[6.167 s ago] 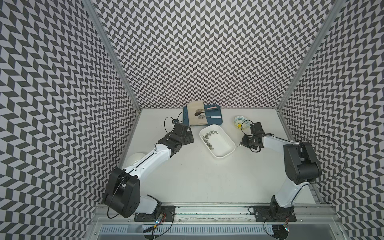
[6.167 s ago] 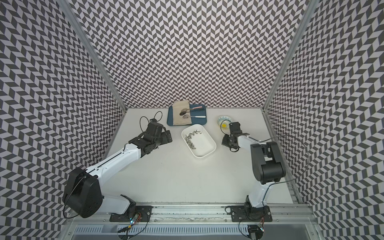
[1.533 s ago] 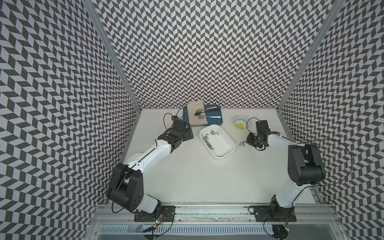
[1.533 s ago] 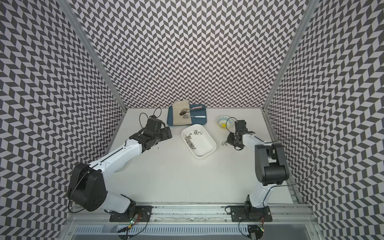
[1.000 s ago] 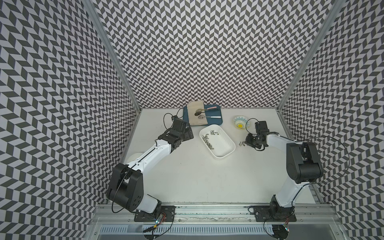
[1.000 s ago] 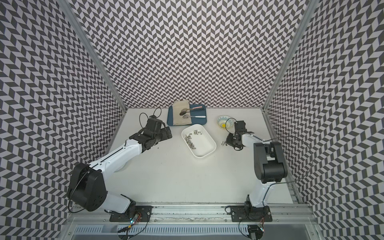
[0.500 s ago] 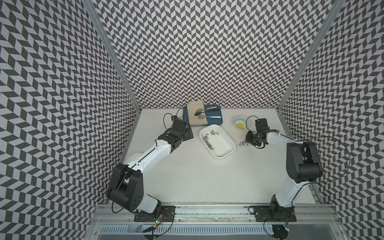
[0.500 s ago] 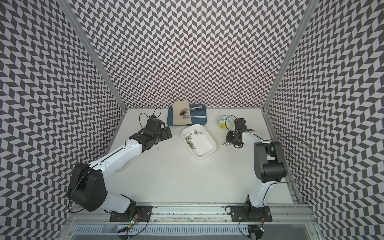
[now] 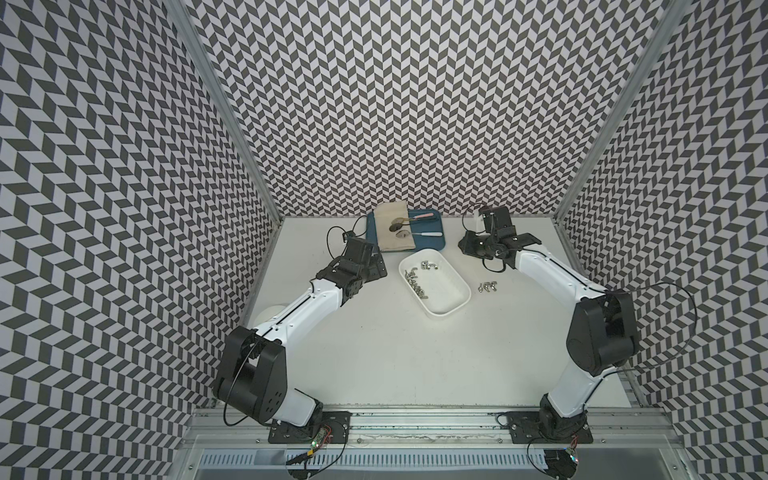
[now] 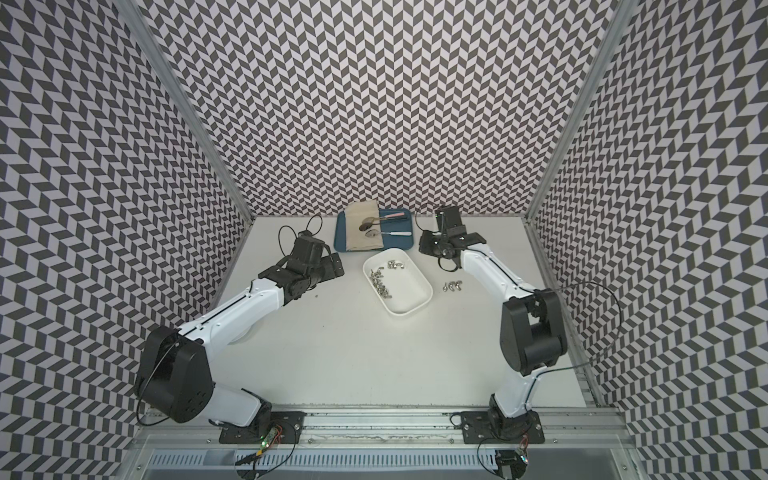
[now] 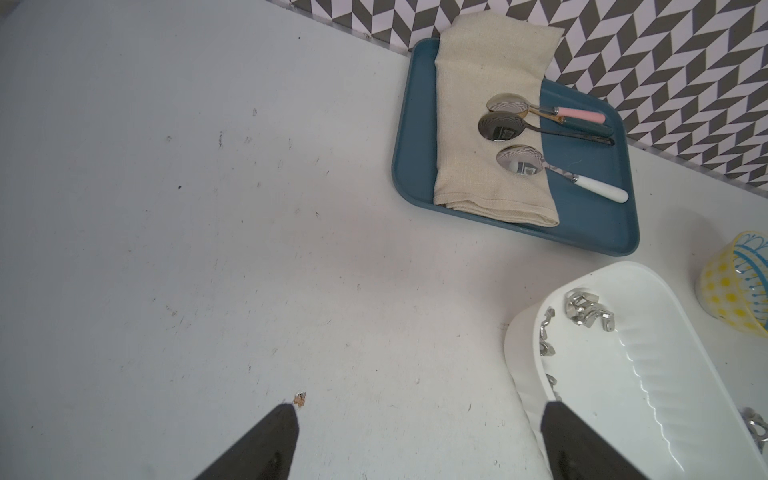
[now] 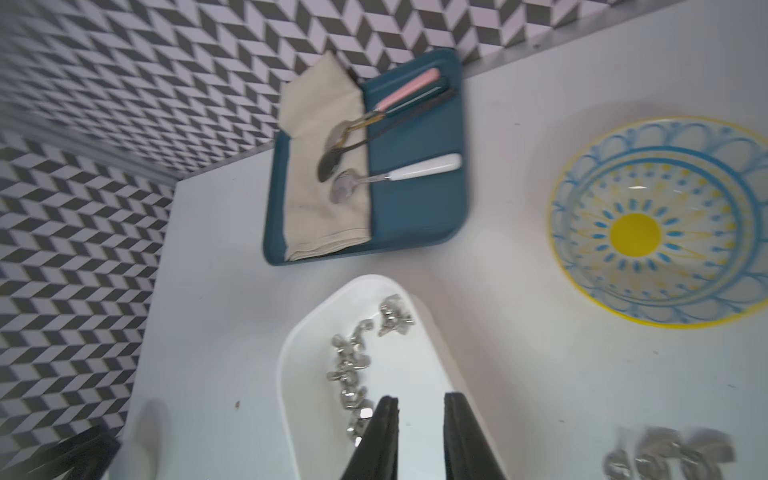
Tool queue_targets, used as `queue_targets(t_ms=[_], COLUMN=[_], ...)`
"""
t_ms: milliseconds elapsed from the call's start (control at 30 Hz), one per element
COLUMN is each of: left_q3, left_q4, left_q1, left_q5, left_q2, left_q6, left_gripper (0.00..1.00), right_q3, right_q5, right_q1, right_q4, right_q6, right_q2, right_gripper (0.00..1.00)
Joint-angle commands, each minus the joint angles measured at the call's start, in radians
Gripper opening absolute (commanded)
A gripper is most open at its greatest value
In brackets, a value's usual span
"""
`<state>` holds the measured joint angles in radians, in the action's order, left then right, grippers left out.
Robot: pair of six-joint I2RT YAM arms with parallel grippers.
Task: Take out the wing nut from the storage box
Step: Pick up the wing nut from the storage box.
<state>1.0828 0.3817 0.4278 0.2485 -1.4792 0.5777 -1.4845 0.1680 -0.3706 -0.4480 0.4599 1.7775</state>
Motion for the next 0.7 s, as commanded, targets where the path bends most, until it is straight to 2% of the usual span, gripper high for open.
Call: queue_targets(t_ms=[0,233,467,667], left_q3=[0.008,-0.026,-0.047,-0.046], left_q4=[-0.009,-0.004,0.003,0.011], left_q1=[0.002,-0.007,-0.020,-0.023], left_q5=[0.006,-0.001,-0.013,-0.016], left_q2=[0.010,0.028,0.049,0.049], left_q6=[-0.004,0.001,0.001,-0.008], left_gripper=[0.95,0.96,0.96,0.96], right_q3=[-0.047,-0.161,-0.174,-0.181], right_q5=[-0.006,0.025,-0.018,-0.042], right_q1=[-0.077,-0.191,-0.212,-0.214], right_q4=[0.003,-0.030,-0.017,0.035], right_q6=[0.011,-0.066,-0.098,-0.040], right_q2=[0.063,0.228,0.312,0.354], right_gripper=[0.24,0.24,0.24,0.24])
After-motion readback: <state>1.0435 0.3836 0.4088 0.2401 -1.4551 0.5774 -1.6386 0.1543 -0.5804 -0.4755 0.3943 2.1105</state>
